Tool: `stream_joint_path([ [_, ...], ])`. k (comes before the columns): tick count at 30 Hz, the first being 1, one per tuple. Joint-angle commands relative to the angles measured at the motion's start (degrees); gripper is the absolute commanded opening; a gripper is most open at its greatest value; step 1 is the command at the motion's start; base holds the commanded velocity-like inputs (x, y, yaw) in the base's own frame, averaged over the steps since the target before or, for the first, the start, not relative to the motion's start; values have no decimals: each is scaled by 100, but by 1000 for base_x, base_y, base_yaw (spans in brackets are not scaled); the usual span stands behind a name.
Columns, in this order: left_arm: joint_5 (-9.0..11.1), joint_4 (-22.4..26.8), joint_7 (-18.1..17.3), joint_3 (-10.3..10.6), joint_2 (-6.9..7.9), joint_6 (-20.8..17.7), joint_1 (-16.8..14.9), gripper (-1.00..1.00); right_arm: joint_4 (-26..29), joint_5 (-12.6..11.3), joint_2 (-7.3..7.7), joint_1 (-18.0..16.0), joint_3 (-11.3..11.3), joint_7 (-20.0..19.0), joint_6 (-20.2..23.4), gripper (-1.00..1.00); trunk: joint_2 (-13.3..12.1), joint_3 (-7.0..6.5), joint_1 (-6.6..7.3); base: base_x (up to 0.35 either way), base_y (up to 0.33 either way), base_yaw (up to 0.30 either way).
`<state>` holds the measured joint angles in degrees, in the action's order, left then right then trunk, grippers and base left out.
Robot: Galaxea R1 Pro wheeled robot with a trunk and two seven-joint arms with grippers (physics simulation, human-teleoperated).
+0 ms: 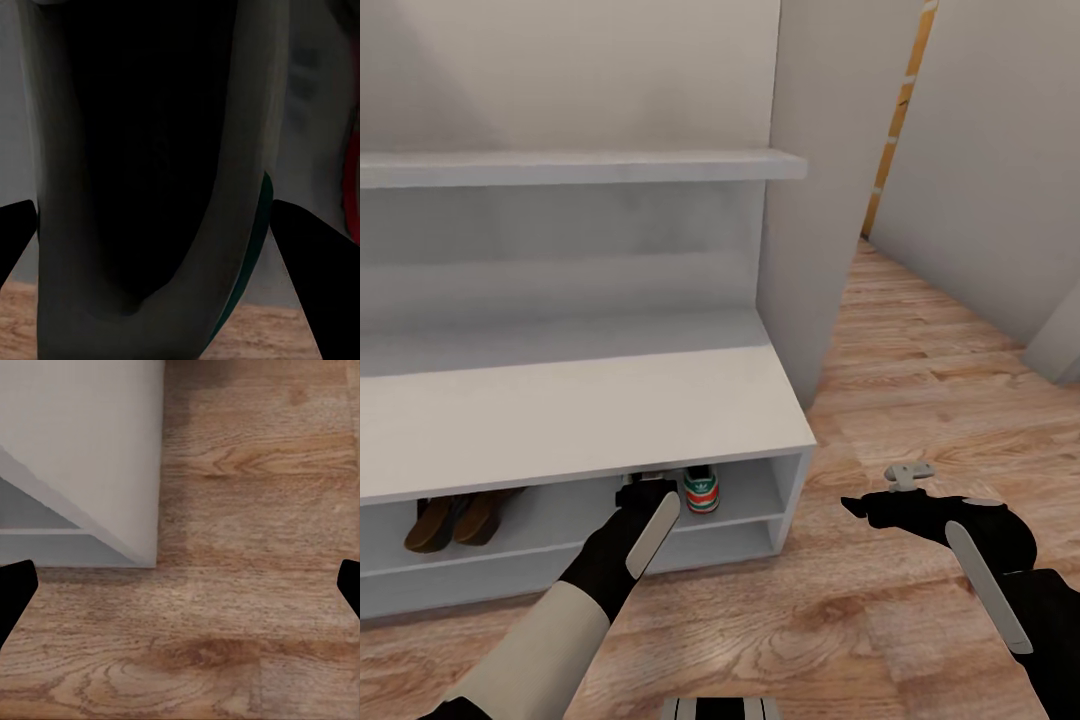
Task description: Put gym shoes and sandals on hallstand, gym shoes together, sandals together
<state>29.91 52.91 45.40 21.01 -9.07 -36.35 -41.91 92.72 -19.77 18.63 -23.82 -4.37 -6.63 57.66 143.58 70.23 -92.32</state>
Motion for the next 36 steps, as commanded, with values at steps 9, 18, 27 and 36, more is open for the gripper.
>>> stream_joint_path([
  [9,1,-8,-13,4,-2,18,8,-100,0,2,0,0,-2,3,0,100,0,0,0,12,0,0],
  [18,-1,-9,-13,8,2,23,20,-100,0,1,0,0,-2,2,0,100,0,0,0,74,0,0],
  [27,0,-9,-13,8,2,29,29,-100,0,-1,0,0,-2,3,0,100,0,0,0,15,0,0],
  [36,-2,-9,-13,8,2,32,33,-100,0,4,-5,0,-9,4,-7,100,0,0,0,1,0,-38],
])
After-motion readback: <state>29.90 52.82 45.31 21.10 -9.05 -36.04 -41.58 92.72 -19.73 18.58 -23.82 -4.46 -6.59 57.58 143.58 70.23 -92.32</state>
